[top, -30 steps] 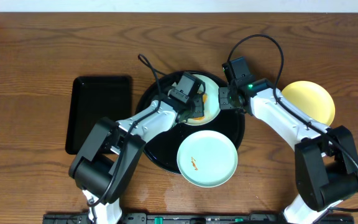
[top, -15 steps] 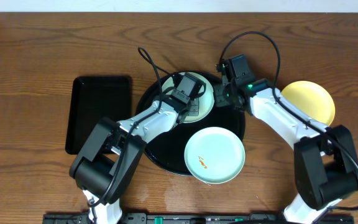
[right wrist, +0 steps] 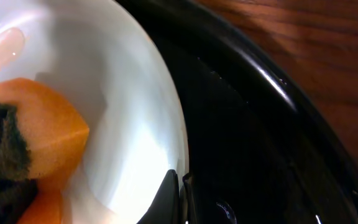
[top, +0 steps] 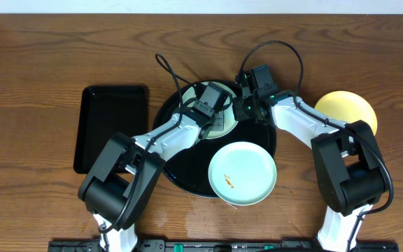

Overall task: Clean dirty plates on tray and stack at the side
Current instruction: 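Scrub the upper green plate with the sponge in the left gripper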

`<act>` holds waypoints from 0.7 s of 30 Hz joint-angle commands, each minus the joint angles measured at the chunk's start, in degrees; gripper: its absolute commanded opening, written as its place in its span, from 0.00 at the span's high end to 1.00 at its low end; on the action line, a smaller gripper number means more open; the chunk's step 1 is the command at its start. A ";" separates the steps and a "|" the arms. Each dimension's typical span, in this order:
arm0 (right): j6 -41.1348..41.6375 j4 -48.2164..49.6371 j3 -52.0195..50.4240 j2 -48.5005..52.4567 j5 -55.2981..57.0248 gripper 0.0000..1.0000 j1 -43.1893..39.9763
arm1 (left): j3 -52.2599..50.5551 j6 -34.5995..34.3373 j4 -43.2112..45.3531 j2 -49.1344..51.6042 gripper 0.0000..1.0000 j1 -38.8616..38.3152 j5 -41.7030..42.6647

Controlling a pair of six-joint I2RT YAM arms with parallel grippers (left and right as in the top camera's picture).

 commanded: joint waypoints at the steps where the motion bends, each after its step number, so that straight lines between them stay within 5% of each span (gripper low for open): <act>1: 3.54 -3.32 -0.85 2.56 2.97 0.99 -1.51 | -0.11 -1.60 -0.15 1.66 0.92 0.22 1.84; 13: 2.29 -10.49 -0.85 2.56 8.81 0.99 -2.40 | -0.11 9.49 -1.01 1.66 0.92 3.30 -21.16; 21: 2.32 -11.47 -0.85 2.56 8.81 0.99 -2.40 | 1.68 9.86 -3.76 -0.55 0.93 3.43 -30.80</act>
